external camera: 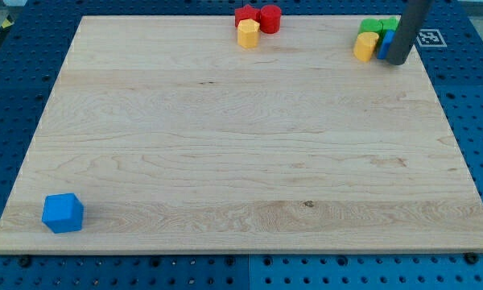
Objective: Point your arm at bottom left
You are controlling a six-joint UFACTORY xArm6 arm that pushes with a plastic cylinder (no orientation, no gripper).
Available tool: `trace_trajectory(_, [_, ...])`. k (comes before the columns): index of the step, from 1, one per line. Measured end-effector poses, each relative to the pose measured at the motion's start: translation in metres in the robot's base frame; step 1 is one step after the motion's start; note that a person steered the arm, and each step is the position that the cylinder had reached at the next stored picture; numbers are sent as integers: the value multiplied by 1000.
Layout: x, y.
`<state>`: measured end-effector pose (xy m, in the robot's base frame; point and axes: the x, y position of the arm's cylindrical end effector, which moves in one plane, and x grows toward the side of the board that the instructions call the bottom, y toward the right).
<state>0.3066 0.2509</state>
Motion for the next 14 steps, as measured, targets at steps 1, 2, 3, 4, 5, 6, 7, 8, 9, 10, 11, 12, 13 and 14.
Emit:
trace_trajectory(1, [4,0])
trace_trajectory(2, [70,-7])
trace_trajectory(3, [94,-56])
trace_trajectory(4, [94,-65])
trace_trajectory(5, [94,-69])
trace_trajectory(6, [94,-109])
trace_trajectory(7, [94,-124])
trace_trajectory(8, [94,-137])
trace_trajectory(9, [93,-192])
trace_trajectory(10, [87,-259])
trace_trajectory(11, [86,-336])
trace_trajectory(12, [87,-421])
trace_trajectory(13, [95,-506])
trace_trajectory(14, [112,-555])
